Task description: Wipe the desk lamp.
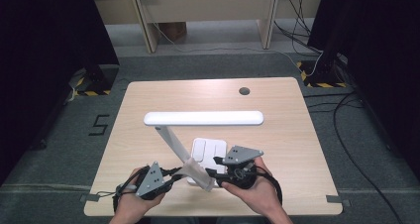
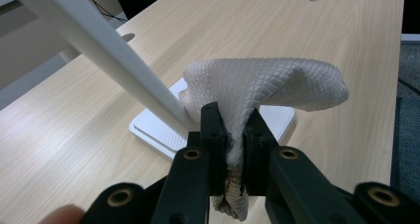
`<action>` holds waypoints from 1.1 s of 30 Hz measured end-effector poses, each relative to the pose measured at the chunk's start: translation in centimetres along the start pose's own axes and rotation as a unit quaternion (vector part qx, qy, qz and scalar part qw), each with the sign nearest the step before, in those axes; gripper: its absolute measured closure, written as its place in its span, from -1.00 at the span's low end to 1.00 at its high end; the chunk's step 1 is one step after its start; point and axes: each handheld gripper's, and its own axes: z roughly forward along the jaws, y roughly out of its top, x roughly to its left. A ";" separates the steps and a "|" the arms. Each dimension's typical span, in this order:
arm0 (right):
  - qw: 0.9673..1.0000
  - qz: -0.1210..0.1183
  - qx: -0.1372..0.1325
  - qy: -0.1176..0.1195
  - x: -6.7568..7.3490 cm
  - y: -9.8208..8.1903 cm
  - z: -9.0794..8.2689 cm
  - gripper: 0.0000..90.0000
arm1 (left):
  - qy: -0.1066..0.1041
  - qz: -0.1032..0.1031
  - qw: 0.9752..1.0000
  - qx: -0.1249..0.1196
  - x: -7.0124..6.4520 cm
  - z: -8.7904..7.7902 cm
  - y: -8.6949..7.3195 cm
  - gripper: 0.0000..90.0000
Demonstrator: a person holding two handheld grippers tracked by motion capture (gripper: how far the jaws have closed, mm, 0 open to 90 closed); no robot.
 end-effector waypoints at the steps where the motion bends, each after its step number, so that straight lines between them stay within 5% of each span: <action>1: 1.000 0.004 -0.002 -0.010 -0.2 0.0 0.0 0.28 | 0.000 -0.001 1.000 0.001 0.0 -0.2 0.0 0.84; 15: 0.996 0.029 0.032 -0.078 -2.5 -2.2 2.9 0.56 | 0.030 -0.026 0.999 -0.018 0.8 -3.1 -0.6 0.84; 33: 0.993 0.033 0.068 -0.096 -3.5 -4.6 6.1 0.82 | 0.081 -0.040 0.995 -0.035 2.7 -4.9 -0.3 0.84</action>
